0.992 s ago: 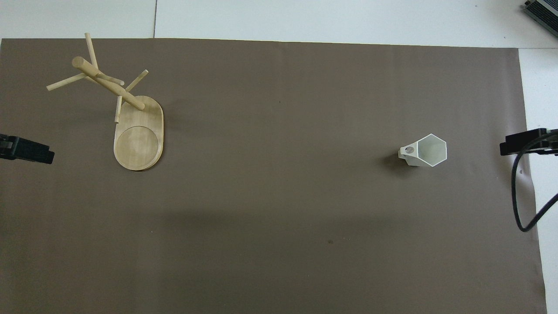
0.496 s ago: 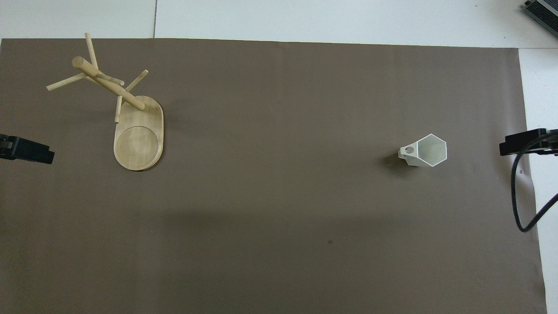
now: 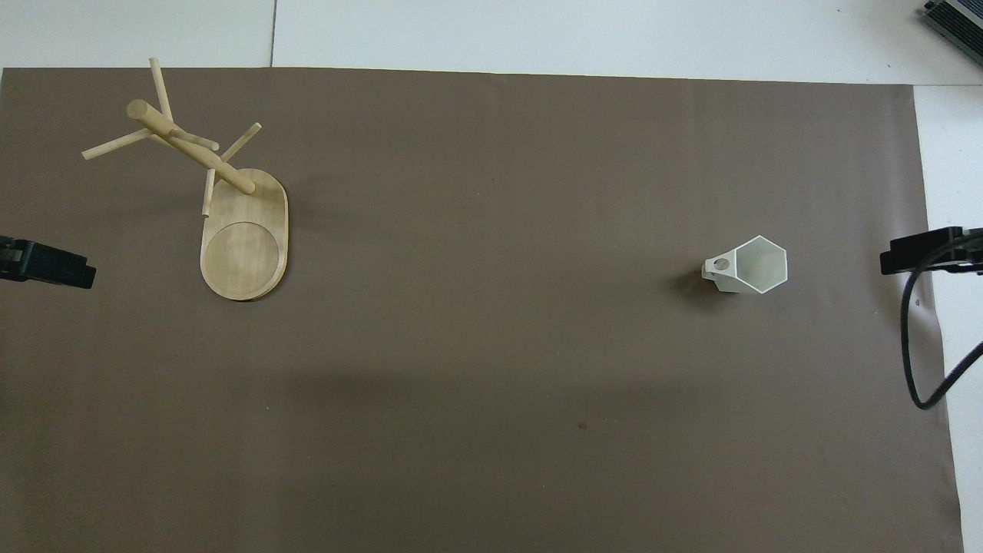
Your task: Hang cup on rack
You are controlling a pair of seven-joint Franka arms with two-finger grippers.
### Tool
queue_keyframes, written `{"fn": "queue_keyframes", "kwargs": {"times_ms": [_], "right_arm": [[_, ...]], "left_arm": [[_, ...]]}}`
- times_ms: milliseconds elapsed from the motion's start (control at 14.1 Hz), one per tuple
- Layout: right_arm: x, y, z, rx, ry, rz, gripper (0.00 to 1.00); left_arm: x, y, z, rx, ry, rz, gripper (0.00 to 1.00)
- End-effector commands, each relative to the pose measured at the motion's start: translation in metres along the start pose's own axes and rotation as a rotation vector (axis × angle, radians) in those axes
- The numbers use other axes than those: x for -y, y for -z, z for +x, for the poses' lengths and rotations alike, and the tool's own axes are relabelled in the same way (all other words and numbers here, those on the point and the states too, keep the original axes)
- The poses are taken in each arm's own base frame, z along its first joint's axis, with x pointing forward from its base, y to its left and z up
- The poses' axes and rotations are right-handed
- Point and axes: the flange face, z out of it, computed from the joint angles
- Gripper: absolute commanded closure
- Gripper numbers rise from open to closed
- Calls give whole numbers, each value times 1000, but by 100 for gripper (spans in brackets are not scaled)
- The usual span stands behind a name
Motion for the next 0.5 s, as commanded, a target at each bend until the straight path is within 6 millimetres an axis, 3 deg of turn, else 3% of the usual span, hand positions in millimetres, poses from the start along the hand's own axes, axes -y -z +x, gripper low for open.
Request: {"fn": "queue_keyframes", "kwargs": {"times_ms": [0,425], "right_arm": [[0,2,-6,11,-14,5,0],[0,2,-6,13,-12,5,0]], "left_arm": [[1,1,-9,3,-2,6,0],[0,-3,-12,14,-2,4,0]]}}
